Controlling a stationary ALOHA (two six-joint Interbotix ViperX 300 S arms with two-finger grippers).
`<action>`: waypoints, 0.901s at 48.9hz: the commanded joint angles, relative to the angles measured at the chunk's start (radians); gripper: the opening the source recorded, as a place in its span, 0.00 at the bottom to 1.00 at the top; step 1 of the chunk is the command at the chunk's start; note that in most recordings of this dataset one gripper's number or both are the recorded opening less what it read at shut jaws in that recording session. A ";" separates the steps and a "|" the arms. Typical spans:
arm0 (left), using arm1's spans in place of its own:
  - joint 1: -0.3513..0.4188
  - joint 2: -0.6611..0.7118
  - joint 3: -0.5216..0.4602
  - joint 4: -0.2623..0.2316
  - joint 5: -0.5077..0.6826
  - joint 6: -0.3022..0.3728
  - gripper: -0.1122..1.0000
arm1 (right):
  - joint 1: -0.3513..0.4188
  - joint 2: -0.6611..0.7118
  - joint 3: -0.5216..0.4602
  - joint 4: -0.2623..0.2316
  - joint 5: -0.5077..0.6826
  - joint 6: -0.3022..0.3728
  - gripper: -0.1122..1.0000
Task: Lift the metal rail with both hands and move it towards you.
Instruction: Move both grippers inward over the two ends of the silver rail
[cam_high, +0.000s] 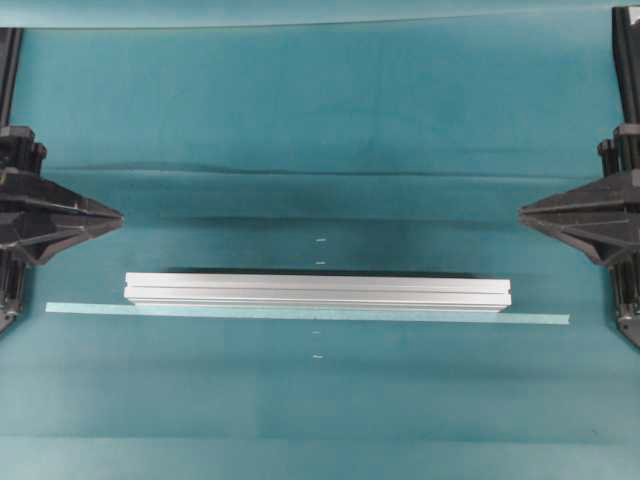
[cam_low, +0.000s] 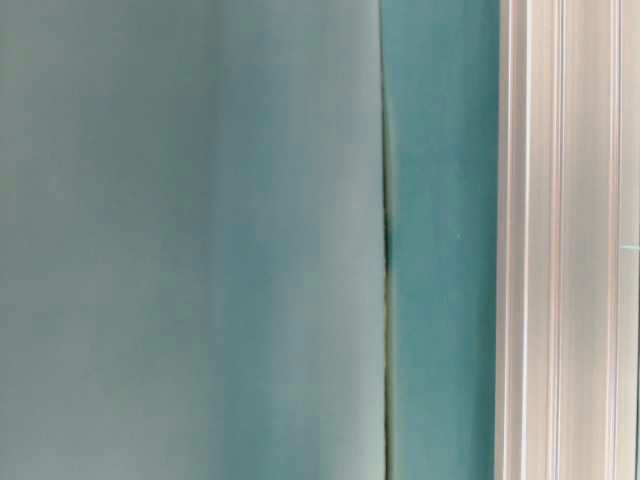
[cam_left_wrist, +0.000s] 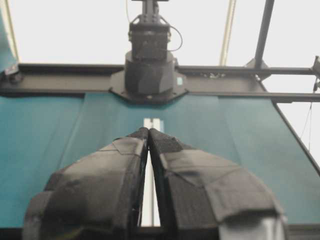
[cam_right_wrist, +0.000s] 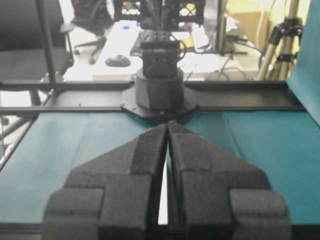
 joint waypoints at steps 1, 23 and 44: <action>0.006 0.003 -0.060 0.009 0.035 -0.023 0.23 | -0.006 0.000 -0.031 0.012 -0.005 0.014 0.23; 0.011 0.069 -0.298 0.012 0.462 -0.061 0.06 | -0.041 0.164 -0.316 0.100 0.637 0.104 0.10; 0.005 0.296 -0.446 0.014 0.842 -0.097 0.05 | -0.023 0.463 -0.543 0.101 1.020 0.117 0.10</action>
